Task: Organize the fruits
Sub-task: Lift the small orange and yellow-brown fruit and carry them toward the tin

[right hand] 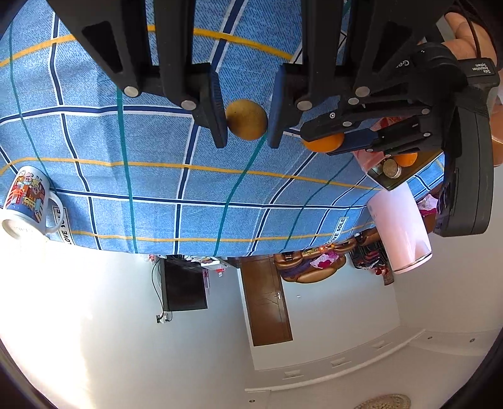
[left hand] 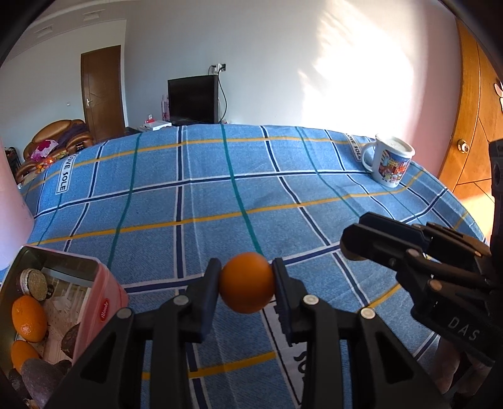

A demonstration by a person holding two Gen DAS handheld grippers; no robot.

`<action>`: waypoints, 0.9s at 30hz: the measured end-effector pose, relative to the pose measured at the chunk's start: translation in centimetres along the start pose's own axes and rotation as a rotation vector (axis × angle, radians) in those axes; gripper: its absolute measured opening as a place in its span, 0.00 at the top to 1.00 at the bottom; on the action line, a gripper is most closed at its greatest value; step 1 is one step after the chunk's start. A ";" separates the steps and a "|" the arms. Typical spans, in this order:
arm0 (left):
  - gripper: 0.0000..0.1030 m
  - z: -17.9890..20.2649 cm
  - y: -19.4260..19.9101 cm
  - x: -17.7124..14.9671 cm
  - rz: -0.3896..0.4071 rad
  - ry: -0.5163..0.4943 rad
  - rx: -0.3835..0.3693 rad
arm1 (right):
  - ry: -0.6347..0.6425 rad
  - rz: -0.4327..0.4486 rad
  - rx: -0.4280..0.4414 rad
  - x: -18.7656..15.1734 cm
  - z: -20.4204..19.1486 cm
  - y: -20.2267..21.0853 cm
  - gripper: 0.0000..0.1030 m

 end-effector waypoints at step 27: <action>0.67 0.9 3.1 -0.5 0.157 -0.039 0.060 | 0.032 0.107 -0.006 -0.1 -0.6 2.1 0.73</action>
Point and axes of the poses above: each gripper's, at about its wrist camera, not at the fingertips, and y roughly against the way its jaws point, z to its right, x to its top, the point moved 1 cm from there along -y, roughly the way its jaws point, and after that the axes turned 1 degree about -y, right-handed, at the moved point
